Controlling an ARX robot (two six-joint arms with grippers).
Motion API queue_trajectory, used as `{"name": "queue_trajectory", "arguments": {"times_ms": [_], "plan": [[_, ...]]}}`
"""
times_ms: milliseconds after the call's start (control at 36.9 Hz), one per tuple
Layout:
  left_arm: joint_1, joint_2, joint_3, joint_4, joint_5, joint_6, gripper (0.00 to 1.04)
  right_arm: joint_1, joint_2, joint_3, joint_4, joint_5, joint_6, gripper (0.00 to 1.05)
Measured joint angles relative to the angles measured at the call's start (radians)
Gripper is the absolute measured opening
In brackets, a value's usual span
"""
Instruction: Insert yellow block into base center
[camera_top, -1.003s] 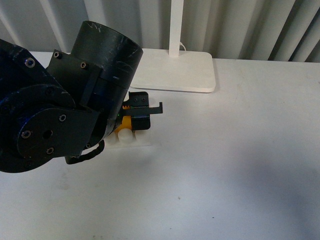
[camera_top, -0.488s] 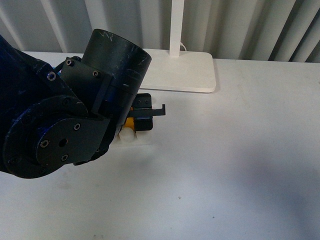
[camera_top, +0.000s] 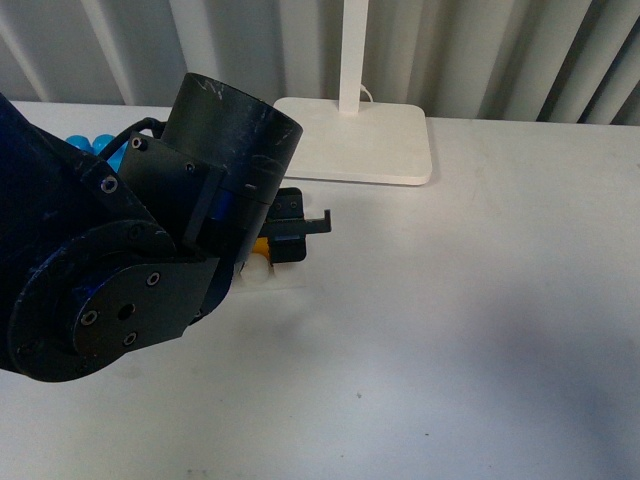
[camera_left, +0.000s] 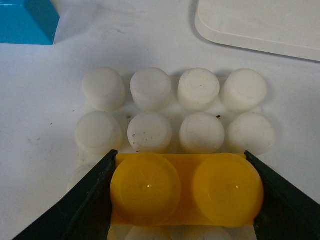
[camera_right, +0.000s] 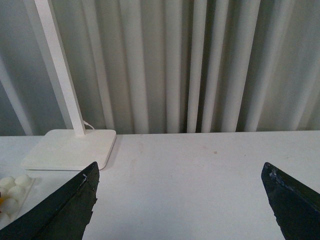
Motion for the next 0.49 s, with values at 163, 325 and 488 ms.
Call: {"name": "queue_trajectory", "arguments": {"times_ms": [163, 325, 488], "plan": [[-0.003, 0.007, -0.003, 0.0, 0.001, -0.002, 0.65, 0.0, 0.0, 0.0, 0.0, 0.0, 0.0, 0.95], [-0.007, 0.013, -0.006, 0.0, 0.001, -0.005, 0.65, 0.0, 0.0, 0.0, 0.0, 0.0, 0.0, 0.95], [-0.007, 0.008, -0.011, 0.004, 0.001, -0.004, 0.65, 0.0, 0.0, 0.0, 0.0, 0.0, 0.0, 0.95]]}}
